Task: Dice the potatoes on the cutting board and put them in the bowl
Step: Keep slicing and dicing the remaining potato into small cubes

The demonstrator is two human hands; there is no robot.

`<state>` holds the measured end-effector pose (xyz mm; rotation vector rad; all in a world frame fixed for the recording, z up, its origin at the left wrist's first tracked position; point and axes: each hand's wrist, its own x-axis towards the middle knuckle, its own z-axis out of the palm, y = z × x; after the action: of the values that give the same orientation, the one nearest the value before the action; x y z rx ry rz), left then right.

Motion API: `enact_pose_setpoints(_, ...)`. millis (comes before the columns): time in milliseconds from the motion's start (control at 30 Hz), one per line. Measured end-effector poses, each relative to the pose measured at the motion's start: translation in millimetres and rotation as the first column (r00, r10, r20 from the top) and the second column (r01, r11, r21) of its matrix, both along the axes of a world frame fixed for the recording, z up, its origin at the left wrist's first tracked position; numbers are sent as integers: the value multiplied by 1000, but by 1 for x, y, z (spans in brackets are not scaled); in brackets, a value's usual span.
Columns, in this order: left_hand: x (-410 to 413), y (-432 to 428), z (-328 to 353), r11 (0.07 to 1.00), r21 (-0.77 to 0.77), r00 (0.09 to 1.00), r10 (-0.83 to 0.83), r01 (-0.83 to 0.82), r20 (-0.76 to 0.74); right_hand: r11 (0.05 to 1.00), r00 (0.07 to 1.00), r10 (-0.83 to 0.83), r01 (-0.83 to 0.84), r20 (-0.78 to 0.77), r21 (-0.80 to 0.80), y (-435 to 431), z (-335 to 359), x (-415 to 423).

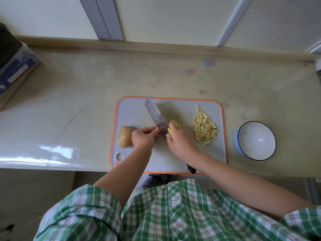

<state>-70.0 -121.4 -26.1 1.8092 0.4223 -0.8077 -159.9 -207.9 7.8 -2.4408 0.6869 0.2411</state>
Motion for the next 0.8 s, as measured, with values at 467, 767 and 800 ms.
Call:
enact_pose_setpoints(467, 2, 0, 0, 1000, 5, 1000, -14, 14, -6, 996, 993, -61, 67, -96, 62, 4, -8, 20)
enact_pose_setpoints(767, 0, 3, 0, 1000, -16, 1000, -14, 14, 17, 994, 995, -102, 102, -21, 40, 4, -21, 13)
enact_pose_setpoints(800, 1, 4, -1, 1000, -19, 1000, -8, 9, 21, 993, 994, -113, 113, -6, 40, 2, -19, 13)
